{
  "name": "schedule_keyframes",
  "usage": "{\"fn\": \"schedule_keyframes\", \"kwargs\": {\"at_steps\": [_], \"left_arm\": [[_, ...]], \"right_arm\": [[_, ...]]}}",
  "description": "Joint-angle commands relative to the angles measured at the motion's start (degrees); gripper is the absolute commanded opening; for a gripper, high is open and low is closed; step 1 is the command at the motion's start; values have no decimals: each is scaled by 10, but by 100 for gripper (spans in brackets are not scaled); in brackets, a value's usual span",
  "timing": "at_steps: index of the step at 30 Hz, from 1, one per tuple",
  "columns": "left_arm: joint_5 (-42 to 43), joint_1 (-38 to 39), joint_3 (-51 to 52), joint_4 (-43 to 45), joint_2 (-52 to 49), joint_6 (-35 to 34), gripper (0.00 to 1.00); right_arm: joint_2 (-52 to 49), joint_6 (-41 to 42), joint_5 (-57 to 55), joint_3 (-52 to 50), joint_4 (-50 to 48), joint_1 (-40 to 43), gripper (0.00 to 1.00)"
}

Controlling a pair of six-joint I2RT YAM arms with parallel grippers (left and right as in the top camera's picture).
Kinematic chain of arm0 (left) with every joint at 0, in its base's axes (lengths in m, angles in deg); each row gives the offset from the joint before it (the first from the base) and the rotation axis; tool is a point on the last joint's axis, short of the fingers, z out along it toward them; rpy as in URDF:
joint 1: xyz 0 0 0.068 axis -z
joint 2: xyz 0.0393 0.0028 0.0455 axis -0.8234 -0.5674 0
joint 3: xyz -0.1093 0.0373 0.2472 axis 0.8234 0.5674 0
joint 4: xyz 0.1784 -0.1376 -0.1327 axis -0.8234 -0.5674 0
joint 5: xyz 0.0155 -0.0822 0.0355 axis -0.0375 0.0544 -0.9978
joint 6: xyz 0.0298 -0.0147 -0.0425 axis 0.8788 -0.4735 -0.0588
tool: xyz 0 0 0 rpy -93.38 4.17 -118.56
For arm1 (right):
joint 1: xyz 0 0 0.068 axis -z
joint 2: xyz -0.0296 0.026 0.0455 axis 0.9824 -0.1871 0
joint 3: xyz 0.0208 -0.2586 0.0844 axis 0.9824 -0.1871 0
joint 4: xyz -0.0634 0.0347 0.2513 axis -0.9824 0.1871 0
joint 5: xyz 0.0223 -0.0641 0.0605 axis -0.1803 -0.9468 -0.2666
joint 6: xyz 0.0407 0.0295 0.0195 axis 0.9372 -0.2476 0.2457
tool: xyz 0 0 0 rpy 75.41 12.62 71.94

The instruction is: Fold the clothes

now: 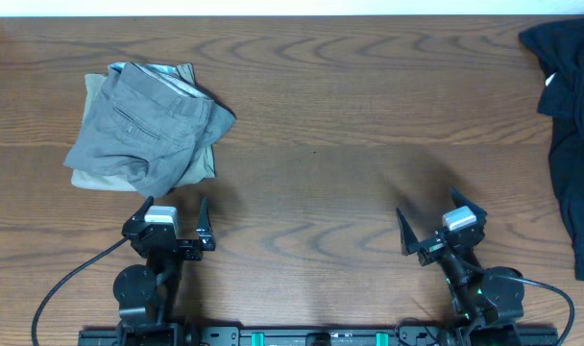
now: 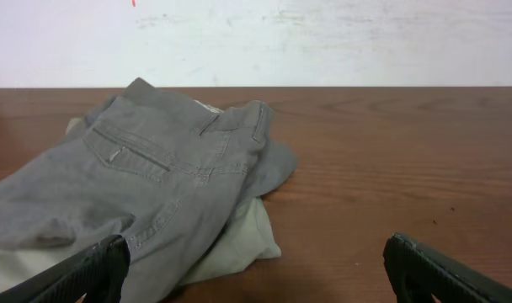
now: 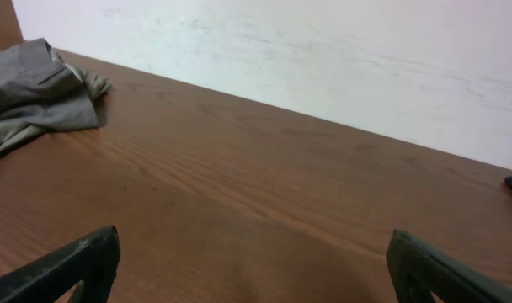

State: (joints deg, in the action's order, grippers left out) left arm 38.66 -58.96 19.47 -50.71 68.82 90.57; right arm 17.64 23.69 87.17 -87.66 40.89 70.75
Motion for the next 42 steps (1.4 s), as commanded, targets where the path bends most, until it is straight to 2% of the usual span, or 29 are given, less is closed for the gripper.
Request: {"fn": "schedule_keyframes", "kwargs": {"at_steps": [1,38,42], "left_arm": [[-3,3,15,-3,3,4,98],[-3,3,15,-3,3,4,98],[0,3,15,-3,3,-30,98]], "right_arm": [[2,-6,1,-2,0,2,99],[2,-6,1,-2,0,2,99],[2,-6,1,-2,0,2,99]]}}
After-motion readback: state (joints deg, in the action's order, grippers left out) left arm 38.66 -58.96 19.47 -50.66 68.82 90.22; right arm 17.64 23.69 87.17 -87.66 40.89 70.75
